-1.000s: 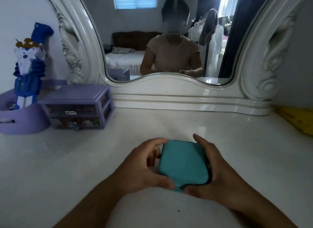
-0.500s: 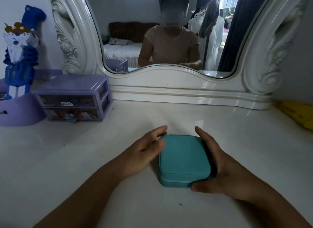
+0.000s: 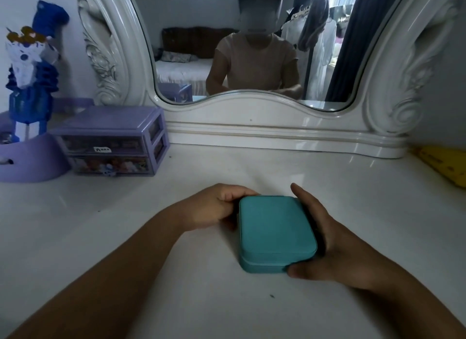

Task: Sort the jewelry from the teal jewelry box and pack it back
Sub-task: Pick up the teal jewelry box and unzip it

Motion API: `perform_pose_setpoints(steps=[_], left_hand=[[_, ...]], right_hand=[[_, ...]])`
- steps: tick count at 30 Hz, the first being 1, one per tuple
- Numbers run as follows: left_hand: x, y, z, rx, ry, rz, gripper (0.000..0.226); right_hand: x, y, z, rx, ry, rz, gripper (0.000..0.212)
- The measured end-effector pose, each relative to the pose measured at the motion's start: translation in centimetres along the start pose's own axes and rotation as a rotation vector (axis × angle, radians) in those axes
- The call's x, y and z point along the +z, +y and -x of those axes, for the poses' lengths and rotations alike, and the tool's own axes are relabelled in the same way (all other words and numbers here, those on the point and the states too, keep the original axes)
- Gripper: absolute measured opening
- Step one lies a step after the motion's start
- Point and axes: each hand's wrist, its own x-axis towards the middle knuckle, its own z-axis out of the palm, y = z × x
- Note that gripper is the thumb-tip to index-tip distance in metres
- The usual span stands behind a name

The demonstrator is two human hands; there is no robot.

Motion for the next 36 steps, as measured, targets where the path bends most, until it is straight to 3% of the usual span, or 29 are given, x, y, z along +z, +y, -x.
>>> perform_pose_setpoints(steps=[4, 10, 16, 25, 31, 36], left_hand=[[-0.2, -0.2, -0.4, -0.015, -0.026, -0.046, 0.058], [-0.5, -0.6, -0.1, -0.022, 0.025, -0.240, 0.040], [0.0, -0.4, 1.2, 0.099, 0.204, -0.656, 0.012], [-0.2, 0.0, 2.3, 0.201, 0.329, -0.915, 0.013], [0.3, 0.1, 3.0, 0.327, 0.203, -0.958, 0.014], [0.8, 0.8, 3.6, 0.382, 0.187, -1.003, 0.012]], right_hand=[[0.0, 0.1, 0.0, -0.007, -0.010, 0.001, 0.125], [0.1, 0.0, 0.1, -0.024, -0.032, -0.029, 0.127], [0.7, -0.1, 0.2, -0.049, 0.023, -0.018, 0.126], [1.3, -0.2, 0.0, -0.047, 0.106, -0.002, 0.121], [0.8, 0.3, -0.5, -0.022, 0.268, 0.033, 0.121], [0.7, 0.4, -0.6, -0.012, 0.328, 0.091, 0.123]])
